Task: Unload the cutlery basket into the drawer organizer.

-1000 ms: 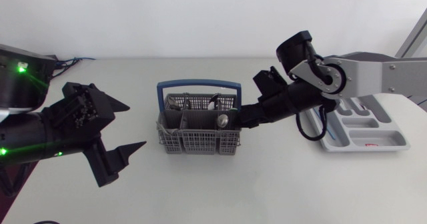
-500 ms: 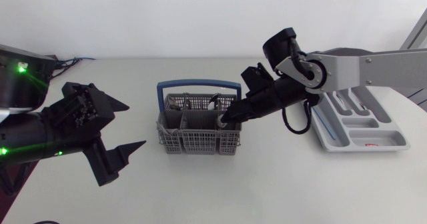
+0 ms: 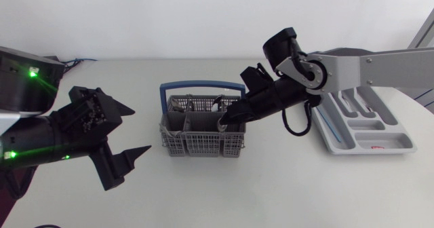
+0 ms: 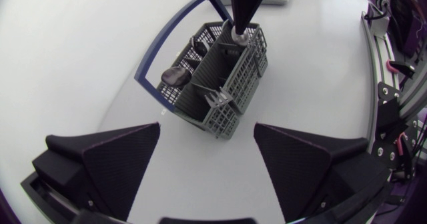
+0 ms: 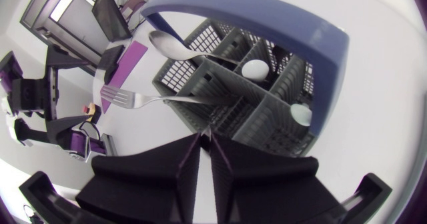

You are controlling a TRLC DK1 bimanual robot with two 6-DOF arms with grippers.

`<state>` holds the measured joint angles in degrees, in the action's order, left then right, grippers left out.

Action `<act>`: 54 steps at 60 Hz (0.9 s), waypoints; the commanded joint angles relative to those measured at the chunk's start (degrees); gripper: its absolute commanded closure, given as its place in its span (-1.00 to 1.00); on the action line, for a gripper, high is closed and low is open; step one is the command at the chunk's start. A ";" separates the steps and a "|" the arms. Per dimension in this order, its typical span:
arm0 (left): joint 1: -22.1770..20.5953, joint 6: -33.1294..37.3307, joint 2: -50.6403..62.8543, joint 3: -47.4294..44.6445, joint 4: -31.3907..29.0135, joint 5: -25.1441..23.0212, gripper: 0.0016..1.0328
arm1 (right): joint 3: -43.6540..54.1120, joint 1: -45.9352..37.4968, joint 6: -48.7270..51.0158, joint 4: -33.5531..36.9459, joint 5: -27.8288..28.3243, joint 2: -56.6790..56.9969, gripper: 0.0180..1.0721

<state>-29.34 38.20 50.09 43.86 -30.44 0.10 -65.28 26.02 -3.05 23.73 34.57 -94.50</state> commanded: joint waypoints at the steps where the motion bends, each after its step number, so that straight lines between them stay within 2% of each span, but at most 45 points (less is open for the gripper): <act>1: -0.89 0.13 1.16 0.70 0.20 -0.19 -0.90 | -0.91 0.35 -0.91 -0.17 -0.82 -1.65 0.89; 28: -0.63 -5.85 4.23 1.32 -0.94 -3.88 -0.89 | -0.29 -0.09 -0.47 0.00 -0.55 2.48 0.89; 54: 1.75 -6.11 3.44 1.76 -1.91 -4.93 -0.89 | 1.73 -0.27 -0.20 1.85 -1.17 9.68 0.89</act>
<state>-28.12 32.97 53.74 44.23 -31.64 -4.25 -65.39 26.15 -3.40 24.27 33.85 -87.46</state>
